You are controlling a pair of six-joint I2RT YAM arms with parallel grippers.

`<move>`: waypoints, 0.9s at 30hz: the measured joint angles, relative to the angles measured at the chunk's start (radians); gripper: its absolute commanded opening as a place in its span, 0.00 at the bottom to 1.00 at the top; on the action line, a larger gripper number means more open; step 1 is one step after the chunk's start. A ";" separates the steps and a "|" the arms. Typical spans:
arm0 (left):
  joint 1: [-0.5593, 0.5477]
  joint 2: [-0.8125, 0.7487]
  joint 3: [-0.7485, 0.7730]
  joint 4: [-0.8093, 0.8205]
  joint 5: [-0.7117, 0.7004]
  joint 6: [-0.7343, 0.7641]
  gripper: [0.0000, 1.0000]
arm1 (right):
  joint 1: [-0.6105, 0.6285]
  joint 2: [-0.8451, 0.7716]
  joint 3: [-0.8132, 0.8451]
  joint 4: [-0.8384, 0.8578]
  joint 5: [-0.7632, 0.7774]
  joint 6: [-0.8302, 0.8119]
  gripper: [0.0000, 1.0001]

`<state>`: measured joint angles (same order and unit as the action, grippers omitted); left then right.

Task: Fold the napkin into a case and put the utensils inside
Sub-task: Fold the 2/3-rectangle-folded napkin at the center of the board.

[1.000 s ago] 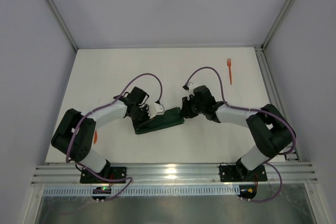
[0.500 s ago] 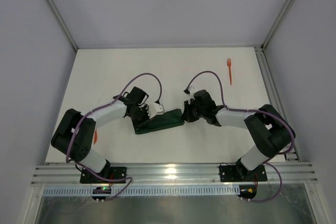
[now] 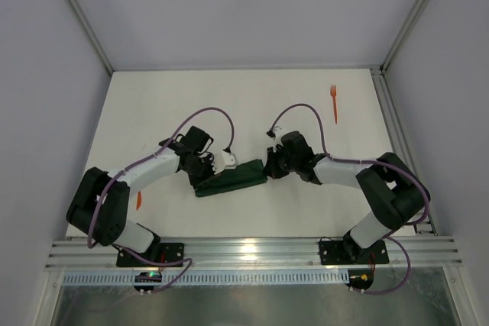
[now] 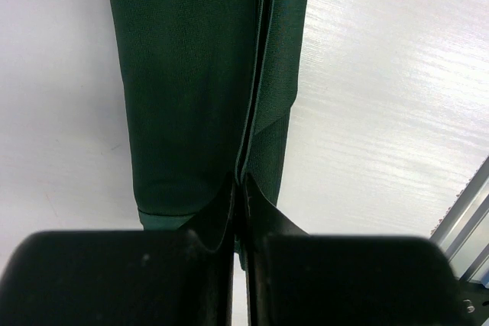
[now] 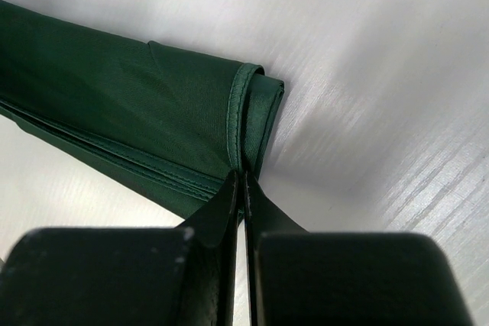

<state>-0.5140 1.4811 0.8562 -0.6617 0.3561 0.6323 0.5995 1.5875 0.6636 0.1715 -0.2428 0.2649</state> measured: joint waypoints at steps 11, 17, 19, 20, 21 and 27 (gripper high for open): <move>0.000 0.008 -0.046 0.004 0.002 -0.005 0.00 | 0.022 -0.090 0.000 -0.086 0.013 -0.027 0.34; 0.000 0.009 -0.046 0.016 -0.003 -0.018 0.00 | 0.093 -0.224 -0.024 -0.105 0.096 -0.026 0.33; 0.001 0.009 -0.046 0.016 -0.003 -0.021 0.00 | 0.166 -0.254 -0.043 -0.058 0.109 -0.017 0.28; 0.001 0.009 -0.046 0.017 -0.003 -0.022 0.00 | 0.190 -0.257 -0.053 -0.034 0.105 -0.005 0.26; 0.002 0.009 -0.046 0.017 -0.003 -0.023 0.00 | 0.215 -0.257 -0.072 0.006 0.093 0.013 0.24; 0.004 0.009 -0.046 0.019 -0.003 -0.027 0.00 | 0.225 -0.171 -0.170 0.183 0.057 0.159 0.14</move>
<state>-0.5102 1.4902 0.8101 -0.6430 0.3534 0.6052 0.8246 1.4166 0.4934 0.3550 -0.1856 0.4236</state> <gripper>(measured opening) 0.009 0.163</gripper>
